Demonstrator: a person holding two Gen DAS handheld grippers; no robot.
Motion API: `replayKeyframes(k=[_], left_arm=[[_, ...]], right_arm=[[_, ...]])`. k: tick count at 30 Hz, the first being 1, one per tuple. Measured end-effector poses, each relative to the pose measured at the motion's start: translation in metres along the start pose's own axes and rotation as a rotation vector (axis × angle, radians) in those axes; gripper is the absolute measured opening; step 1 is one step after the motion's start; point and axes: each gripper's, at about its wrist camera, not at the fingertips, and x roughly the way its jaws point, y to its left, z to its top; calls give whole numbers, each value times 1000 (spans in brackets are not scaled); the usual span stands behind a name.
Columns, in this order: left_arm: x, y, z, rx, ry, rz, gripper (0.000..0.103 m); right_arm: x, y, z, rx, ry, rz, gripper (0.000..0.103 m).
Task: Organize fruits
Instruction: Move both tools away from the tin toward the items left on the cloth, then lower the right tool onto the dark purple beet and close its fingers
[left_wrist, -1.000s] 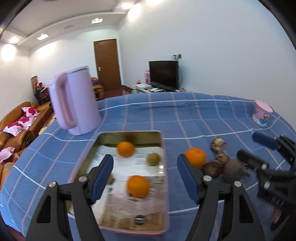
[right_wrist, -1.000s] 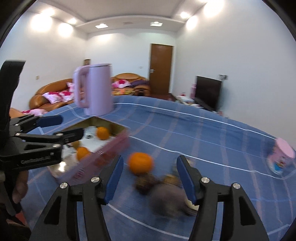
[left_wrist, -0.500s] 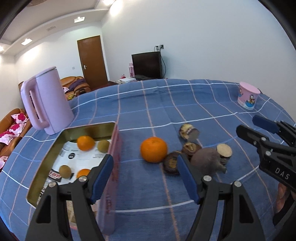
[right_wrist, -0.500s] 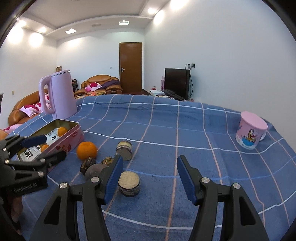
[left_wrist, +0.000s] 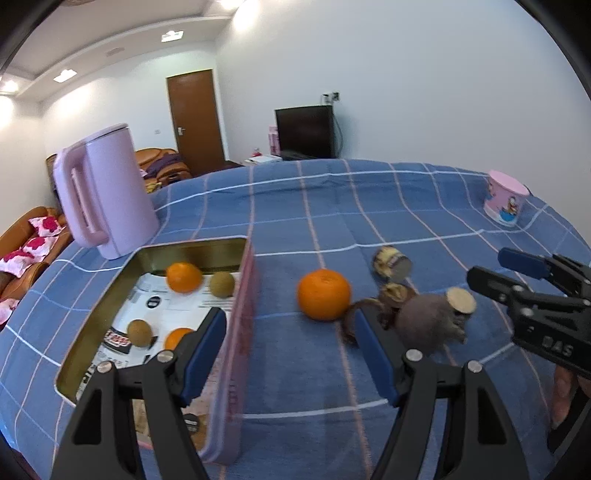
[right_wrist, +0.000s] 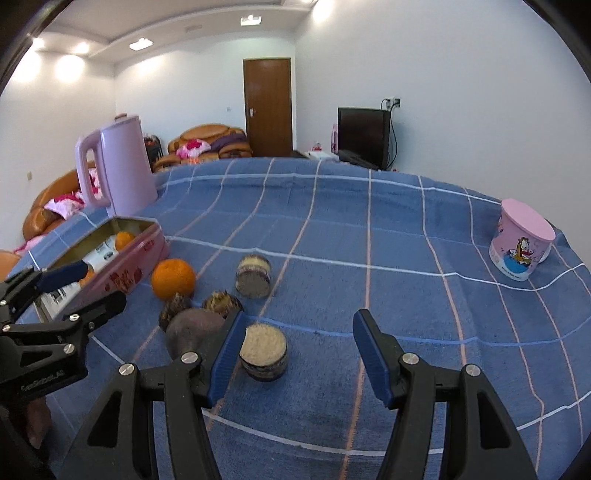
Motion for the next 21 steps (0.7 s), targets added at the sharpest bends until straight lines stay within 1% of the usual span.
replayKeyframes(k=[2, 4, 9, 10, 11, 14, 18, 21], left_arm=[[-1, 4, 1, -13, -11, 9, 74], [-3, 9, 1, -19, -23, 23, 74], [-7, 22, 3, -52, -35, 39, 74], [-7, 23, 3, -56, -35, 39, 74], [-7, 24, 3, -57, -34, 37, 74], [-6, 25, 3, -61, -30, 33, 74], [-6, 23, 3, -57, -23, 25, 74], [-5, 20, 3, -52, -17, 26, 74]], right_arm=[[-2, 8, 1, -8, -10, 38, 62], [0, 17, 2, -40, -11, 54, 62], [11, 44, 3, -131, 22, 99, 62], [15, 48, 3, -147, 35, 104, 62], [21, 53, 3, -169, 67, 104, 62], [34, 58, 1, -188, 138, 125, 62], [38, 60, 2, -209, 144, 122, 62], [38, 63, 1, -223, 145, 104, 62]])
